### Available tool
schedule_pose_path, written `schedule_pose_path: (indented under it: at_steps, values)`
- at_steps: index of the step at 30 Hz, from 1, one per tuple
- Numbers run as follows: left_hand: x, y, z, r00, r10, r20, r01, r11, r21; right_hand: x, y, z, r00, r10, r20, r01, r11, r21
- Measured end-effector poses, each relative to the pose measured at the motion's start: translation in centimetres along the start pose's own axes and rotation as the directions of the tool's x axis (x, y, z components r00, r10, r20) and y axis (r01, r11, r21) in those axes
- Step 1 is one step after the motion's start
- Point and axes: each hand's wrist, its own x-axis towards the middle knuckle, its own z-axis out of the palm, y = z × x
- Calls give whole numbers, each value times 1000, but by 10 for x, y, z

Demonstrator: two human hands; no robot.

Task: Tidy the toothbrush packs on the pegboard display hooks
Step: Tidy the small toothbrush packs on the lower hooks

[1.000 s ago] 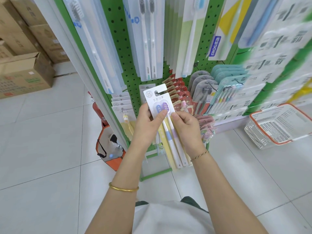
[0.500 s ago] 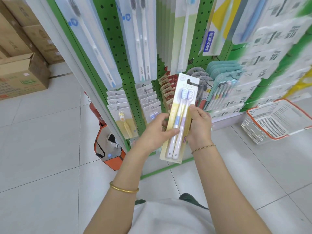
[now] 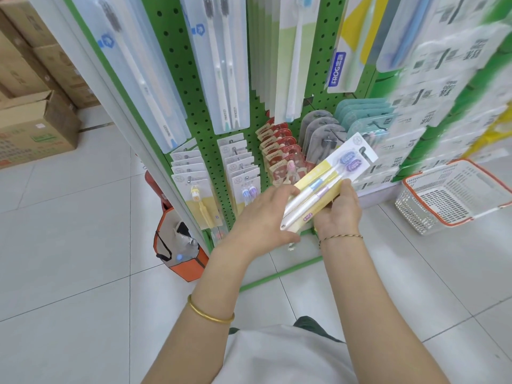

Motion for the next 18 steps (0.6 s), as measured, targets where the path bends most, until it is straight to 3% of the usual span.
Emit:
schedule_pose_path:
  at_steps: [4, 7, 11, 14, 18]
  values:
    - [5, -2, 4, 999, 22, -34, -18, 991, 130, 1, -1, 1, 998, 58, -6, -58, 998, 18]
    - [6, -5, 8, 997, 29, -69, -22, 994, 111, 0, 0, 2, 992, 120, 39, -121, 993, 11]
    - [7, -9, 8, 997, -67, -28, 59, 970, -236, 3, 0, -6, 971, 192, 144, -190, 981, -26]
    - [4, -7, 2, 992, -107, 63, 124, 825, -552, 3, 4, -10, 941, 235, 244, -222, 972, -80]
    - [2, -8, 3, 968, -146, 206, 252, 591, -766, 1, 9, -9, 933, 209, 293, -162, 971, -175]
